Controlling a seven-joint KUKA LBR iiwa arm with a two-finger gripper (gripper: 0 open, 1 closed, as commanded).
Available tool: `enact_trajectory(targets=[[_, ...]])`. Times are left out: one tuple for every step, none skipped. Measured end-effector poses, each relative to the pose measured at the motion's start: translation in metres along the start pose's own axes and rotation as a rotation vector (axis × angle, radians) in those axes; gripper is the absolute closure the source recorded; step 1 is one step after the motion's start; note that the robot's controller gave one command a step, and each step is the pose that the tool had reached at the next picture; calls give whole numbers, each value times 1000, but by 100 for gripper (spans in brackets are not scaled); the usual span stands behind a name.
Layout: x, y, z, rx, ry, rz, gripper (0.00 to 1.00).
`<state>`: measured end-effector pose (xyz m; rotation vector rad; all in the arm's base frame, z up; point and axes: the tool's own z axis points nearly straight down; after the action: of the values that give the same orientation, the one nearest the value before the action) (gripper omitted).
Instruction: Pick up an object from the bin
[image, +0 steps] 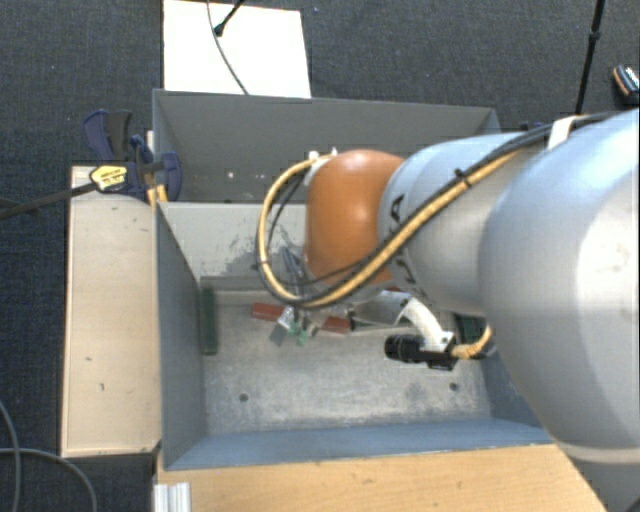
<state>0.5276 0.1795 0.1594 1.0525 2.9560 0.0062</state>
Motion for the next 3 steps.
enact_trajectory(targets=[[-32,12,91,9,4,144,100],[-4,86,-39,-6,-2,131,100],[-1,50,-144,-3,-2,279,100]])
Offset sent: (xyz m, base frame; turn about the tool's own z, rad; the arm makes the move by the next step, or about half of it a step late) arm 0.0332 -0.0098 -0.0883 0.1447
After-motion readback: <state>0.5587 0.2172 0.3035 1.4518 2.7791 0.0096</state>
